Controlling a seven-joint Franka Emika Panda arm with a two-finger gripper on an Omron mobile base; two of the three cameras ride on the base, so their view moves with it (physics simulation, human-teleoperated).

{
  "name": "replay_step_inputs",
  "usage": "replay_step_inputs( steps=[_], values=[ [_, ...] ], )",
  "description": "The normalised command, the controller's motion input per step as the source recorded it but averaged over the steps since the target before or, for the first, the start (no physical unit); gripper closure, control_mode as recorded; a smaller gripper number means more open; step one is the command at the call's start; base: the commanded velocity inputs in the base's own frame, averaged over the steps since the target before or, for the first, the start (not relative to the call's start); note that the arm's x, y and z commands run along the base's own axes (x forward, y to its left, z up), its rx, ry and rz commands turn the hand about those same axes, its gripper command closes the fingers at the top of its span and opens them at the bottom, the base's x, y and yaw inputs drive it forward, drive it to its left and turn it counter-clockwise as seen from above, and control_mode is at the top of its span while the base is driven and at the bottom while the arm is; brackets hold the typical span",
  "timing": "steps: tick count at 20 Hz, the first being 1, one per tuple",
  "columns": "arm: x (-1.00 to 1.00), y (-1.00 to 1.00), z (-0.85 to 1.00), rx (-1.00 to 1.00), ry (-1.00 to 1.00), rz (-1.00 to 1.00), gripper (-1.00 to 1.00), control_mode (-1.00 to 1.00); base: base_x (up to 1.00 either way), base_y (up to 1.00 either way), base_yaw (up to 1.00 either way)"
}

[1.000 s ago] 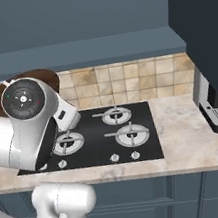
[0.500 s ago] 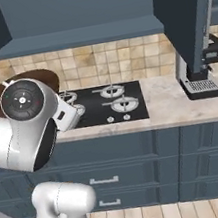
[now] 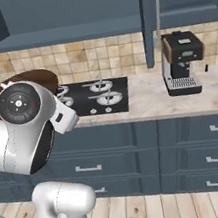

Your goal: Pick up the bowls from the cabinet and place each bowl in front of a stool on the dining counter.

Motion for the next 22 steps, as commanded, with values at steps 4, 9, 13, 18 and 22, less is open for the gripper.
replay_step_inputs(
  steps=[4, 9, 13, 18, 22],
  values=[
    [0.00, 0.00, 0.00, 0.00, 0.00, 0.00, 1.00, 1.00, -0.02, -0.90, 0.38],
    [0.00, 0.00, 0.00, 0.00, 0.00, 0.00, 1.00, 1.00, 0.00, -0.56, 0.46],
    [0.00, 0.00, 0.00, 0.00, 0.00, 0.00, 1.00, 1.00, -0.05, -0.06, 0.52],
    [0.00, 0.00, 0.00, 0.00, 0.00, 0.00, 1.00, 1.00, -0.25, 0.00, 0.53],
    [0.00, 0.00, 0.00, 0.00, 0.00, 0.00, 1.00, 1.00, -0.45, 0.00, 0.53]
  ],
)
